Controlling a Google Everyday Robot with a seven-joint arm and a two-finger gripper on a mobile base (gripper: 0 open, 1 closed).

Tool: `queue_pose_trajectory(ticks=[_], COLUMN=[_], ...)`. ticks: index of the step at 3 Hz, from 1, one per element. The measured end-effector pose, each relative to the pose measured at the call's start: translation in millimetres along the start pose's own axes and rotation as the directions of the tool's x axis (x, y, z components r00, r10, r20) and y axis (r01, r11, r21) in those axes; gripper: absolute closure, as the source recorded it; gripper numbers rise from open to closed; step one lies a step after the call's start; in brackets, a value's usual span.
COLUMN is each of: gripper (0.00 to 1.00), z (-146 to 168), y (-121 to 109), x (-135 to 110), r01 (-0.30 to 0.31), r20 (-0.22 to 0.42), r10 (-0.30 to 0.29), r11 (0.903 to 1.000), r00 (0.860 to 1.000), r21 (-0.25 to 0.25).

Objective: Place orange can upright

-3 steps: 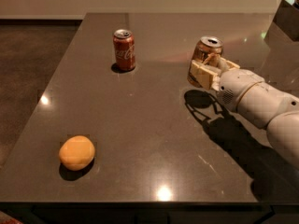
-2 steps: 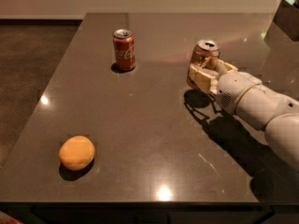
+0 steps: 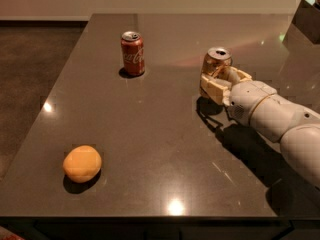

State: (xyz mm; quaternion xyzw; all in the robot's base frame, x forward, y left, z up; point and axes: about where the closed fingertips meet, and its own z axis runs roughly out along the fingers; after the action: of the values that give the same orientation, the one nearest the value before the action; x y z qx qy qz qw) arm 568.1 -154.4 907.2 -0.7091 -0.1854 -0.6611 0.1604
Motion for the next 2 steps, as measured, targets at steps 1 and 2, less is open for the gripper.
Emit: queue_pose_trajectory(ticks=[1, 2], gripper=[0.59, 0.36], z=[0.7, 2.0], y=[0.8, 2.4], x=[-6.2, -12.1], r01=[0.016, 0.023], r20=[0.008, 0.012], r10=[-0.016, -0.023], r11=[0.9999, 0.9997], r00=[1.000, 1.000], r21=[-0.005, -0.010])
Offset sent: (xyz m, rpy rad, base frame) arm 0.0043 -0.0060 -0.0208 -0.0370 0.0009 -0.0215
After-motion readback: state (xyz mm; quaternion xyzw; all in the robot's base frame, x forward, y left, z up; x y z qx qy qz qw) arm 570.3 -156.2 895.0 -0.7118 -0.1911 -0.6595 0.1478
